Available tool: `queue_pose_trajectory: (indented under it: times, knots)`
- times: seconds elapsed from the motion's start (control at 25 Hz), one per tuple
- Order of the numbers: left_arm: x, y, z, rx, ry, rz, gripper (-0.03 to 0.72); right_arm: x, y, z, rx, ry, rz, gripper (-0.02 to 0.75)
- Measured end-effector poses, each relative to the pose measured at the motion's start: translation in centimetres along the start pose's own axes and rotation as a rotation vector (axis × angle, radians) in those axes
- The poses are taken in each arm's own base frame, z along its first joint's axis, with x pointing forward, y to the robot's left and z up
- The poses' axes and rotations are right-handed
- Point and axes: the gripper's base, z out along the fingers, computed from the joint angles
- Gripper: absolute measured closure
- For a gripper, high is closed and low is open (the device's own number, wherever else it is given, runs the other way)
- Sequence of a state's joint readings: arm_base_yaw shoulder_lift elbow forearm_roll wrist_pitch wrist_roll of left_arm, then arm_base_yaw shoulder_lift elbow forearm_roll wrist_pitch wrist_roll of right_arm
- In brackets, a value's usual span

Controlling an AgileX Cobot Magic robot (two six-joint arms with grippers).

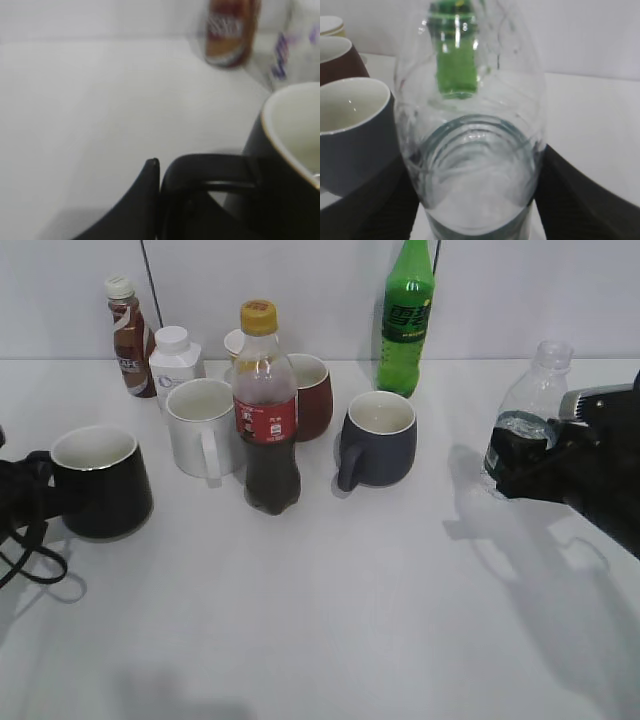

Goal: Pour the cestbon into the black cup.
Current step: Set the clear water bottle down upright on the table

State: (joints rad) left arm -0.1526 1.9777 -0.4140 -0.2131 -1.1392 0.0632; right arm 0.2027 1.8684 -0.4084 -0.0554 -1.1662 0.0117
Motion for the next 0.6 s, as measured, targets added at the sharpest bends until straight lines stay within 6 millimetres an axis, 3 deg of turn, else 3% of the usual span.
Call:
queue_pose_trajectory:
  times: [0.24,0.6]
  knots:
    - [0.2,-0.6,1.7,0.033,-0.029,-0.002,0.645,1.0,0.3,0.2,-0.029,0.037,-0.008,0.244]
    - [0.5,-0.7,1.8,0.037,-0.033,-0.002,0.643,2.5,0.4,0.4,-0.05,0.086,-0.005,0.244]
